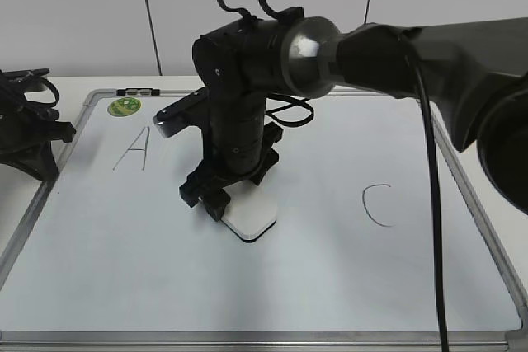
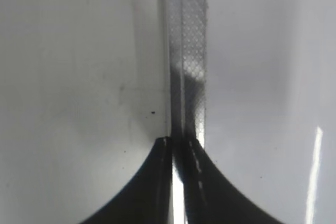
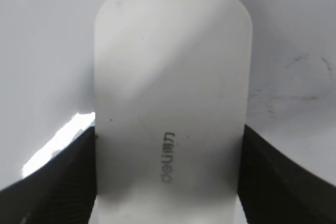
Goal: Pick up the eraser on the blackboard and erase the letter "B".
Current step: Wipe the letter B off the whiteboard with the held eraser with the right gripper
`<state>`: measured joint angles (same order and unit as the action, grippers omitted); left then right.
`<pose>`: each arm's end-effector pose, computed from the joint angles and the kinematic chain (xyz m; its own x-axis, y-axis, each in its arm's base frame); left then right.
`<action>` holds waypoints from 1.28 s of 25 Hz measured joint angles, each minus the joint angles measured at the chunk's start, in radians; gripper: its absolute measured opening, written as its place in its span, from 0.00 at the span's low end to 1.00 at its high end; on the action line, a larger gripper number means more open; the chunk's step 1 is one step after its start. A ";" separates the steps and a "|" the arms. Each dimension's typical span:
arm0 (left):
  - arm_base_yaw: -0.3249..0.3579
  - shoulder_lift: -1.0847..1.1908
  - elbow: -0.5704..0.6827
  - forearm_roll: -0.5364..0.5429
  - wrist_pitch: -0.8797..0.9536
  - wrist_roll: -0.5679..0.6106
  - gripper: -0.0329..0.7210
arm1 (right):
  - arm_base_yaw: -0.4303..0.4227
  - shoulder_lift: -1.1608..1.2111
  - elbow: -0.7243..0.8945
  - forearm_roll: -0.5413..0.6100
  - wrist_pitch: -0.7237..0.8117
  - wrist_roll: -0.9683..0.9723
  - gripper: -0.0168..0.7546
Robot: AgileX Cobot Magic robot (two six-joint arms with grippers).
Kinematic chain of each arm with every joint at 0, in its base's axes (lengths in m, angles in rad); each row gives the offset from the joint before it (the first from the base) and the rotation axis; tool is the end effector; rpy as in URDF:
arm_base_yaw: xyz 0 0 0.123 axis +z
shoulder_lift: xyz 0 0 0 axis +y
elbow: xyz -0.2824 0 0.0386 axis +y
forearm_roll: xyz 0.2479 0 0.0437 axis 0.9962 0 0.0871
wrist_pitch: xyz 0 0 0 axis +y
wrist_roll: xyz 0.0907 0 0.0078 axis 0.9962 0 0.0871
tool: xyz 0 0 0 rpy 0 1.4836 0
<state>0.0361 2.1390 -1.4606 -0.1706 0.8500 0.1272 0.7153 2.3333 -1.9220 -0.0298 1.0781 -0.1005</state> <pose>0.4173 0.0034 0.1292 -0.9902 -0.0219 -0.1382 -0.0046 0.9922 -0.1244 0.3661 0.3149 0.1518 -0.6647 -0.7289 -0.1639 -0.7331 0.6786 -0.0449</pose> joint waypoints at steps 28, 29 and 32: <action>0.000 0.002 0.000 -0.002 0.000 0.000 0.08 | -0.227 0.010 -0.024 -0.084 -0.054 0.045 0.73; 0.000 0.002 0.000 -0.002 0.000 0.000 0.08 | -0.229 0.017 -0.046 -0.091 -0.027 0.045 0.73; 0.000 0.002 -0.002 -0.002 0.000 0.000 0.08 | -0.237 0.022 -0.121 -0.099 0.064 0.043 0.73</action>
<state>0.0361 2.1406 -1.4621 -0.1723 0.8500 0.1272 0.4788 2.3549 -2.0430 -0.1292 1.1417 -0.0578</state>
